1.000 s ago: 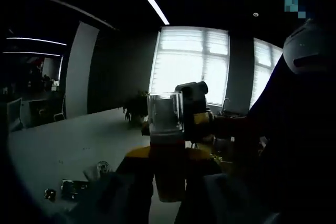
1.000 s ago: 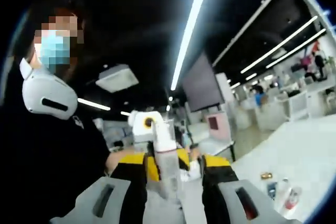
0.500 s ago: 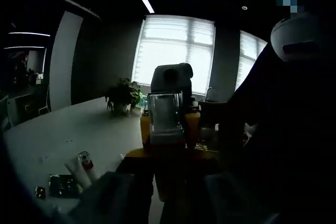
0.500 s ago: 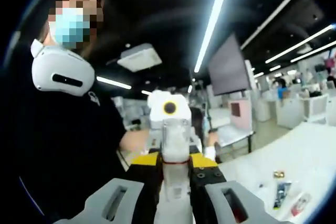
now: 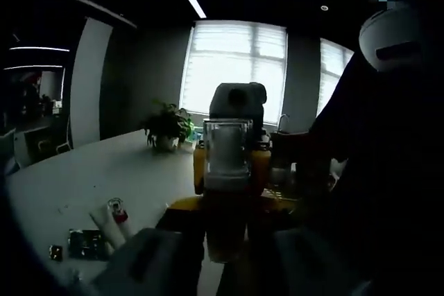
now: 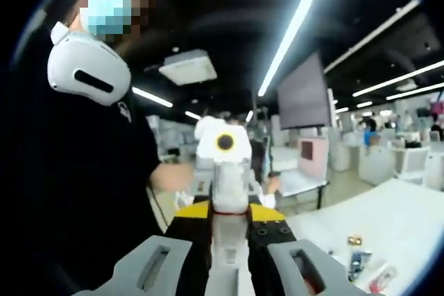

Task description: Arrange the skincare products in the storage area until every visible bottle or jar stands upright without overlapping.

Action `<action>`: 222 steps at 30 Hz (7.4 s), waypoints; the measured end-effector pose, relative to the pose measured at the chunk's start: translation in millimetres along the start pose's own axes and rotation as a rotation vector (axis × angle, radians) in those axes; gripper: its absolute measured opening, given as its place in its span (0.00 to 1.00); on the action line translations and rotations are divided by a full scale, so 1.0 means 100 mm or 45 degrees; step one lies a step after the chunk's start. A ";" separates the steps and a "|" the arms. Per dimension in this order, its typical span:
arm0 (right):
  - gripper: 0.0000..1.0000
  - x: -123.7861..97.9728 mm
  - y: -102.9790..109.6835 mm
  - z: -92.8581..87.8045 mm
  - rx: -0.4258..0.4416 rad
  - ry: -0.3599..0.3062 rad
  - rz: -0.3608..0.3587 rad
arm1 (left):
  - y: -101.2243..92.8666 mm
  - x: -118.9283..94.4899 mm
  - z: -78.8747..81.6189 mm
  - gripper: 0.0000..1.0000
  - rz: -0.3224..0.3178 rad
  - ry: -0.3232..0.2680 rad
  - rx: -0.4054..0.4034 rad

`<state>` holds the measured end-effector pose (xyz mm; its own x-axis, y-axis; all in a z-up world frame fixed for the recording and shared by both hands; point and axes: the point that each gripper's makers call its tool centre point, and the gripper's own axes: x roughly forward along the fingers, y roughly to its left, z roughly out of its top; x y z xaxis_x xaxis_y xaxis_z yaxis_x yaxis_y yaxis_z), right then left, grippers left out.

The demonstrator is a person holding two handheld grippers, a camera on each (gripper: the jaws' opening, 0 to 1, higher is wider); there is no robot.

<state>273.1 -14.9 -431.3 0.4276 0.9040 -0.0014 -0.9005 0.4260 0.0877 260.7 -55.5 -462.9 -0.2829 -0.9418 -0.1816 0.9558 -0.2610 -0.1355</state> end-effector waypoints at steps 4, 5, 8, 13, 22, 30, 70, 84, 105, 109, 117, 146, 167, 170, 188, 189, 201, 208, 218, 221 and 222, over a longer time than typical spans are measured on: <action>0.09 -0.03 -0.05 -0.04 0.014 -0.024 -0.020 | 0.02 0.05 -0.30 0.44 0.057 0.109 -0.014; 0.09 -0.04 -0.06 -0.05 0.019 -0.019 -0.023 | 0.02 0.06 -0.32 0.51 0.065 0.106 -0.018; 0.09 -0.04 -0.11 -0.12 0.032 -0.005 -0.043 | 0.09 0.04 -0.37 0.60 0.123 0.088 -0.068; 0.10 -0.03 -0.14 -0.20 0.048 0.009 -0.056 | 0.32 -0.07 -0.46 0.67 0.279 0.084 -0.128; 0.10 -0.01 -0.21 -0.35 0.075 0.018 -0.076 | 0.50 -0.28 -0.70 0.93 0.462 0.133 -0.139; 0.10 0.01 -0.27 -0.40 0.091 0.013 -0.095 | 0.48 -0.52 -1.16 0.99 0.537 0.224 -0.233; 0.10 -0.22 -1.38 -1.31 0.074 0.072 -0.390 | 0.83 -1.03 -2.10 0.99 0.917 0.346 -0.387; 0.10 -0.27 -1.76 -1.81 0.057 0.092 -0.426 | 0.96 -1.12 -2.16 0.99 0.982 0.312 -0.466; 0.10 -0.24 -2.09 -2.42 -0.001 0.185 -0.409 | 1.01 -1.06 -2.33 0.99 0.933 0.407 -0.532; 0.10 -0.24 -2.13 -2.43 0.005 0.172 -0.411 | 1.05 -1.05 -2.33 0.99 0.935 0.404 -0.542; 0.11 -0.24 -2.14 -2.50 -0.006 0.190 -0.407 | 1.10 -1.02 -2.37 0.99 0.931 0.398 -0.570; 0.12 -0.40 -2.11 -2.85 -0.044 0.425 -0.424 | 1.07 -0.96 -2.43 0.99 0.900 0.424 -0.586; 0.11 -0.41 -2.14 -3.15 0.023 0.498 -0.533 | 1.06 -0.95 -2.46 0.98 0.894 0.435 -0.599; 0.11 -0.42 -2.16 -3.16 0.024 0.502 -0.540 | 1.06 -0.95 -2.46 0.98 0.894 0.435 -0.600; 0.11 -0.45 -2.33 -3.25 0.020 0.556 -0.537 | 1.06 -0.94 -2.51 0.97 0.888 0.445 -0.618; 0.11 -0.45 -2.34 -3.25 0.021 0.557 -0.537 | 1.06 -0.94 -2.51 0.97 0.888 0.445 -0.619; 0.11 -0.44 -2.36 -3.29 0.008 0.597 -0.509 | 1.05 -0.94 -2.52 0.97 0.888 0.448 -0.628; 0.11 -0.50 -2.35 -3.30 0.064 0.583 -0.580 | 1.06 -0.93 -2.52 0.97 0.887 0.445 -0.631; 0.10 -0.58 -2.29 -3.33 0.136 0.592 -0.699 | 1.05 -0.92 -2.53 0.97 0.879 0.445 -0.630; 0.09 -0.57 -2.25 -3.29 0.141 0.579 -0.730 | 1.05 -0.91 -2.53 0.97 0.878 0.446 -0.631; 0.09 -0.56 -2.25 -3.27 0.142 0.564 -0.737 | 1.05 -0.91 -2.52 0.97 0.876 0.445 -0.631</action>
<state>425.4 -149.3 -776.5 0.7380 0.4757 -0.4787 -0.5170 0.8544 0.0520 366.2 56.6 -706.3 0.2505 -0.7173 -0.6502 0.8016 0.5303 -0.2762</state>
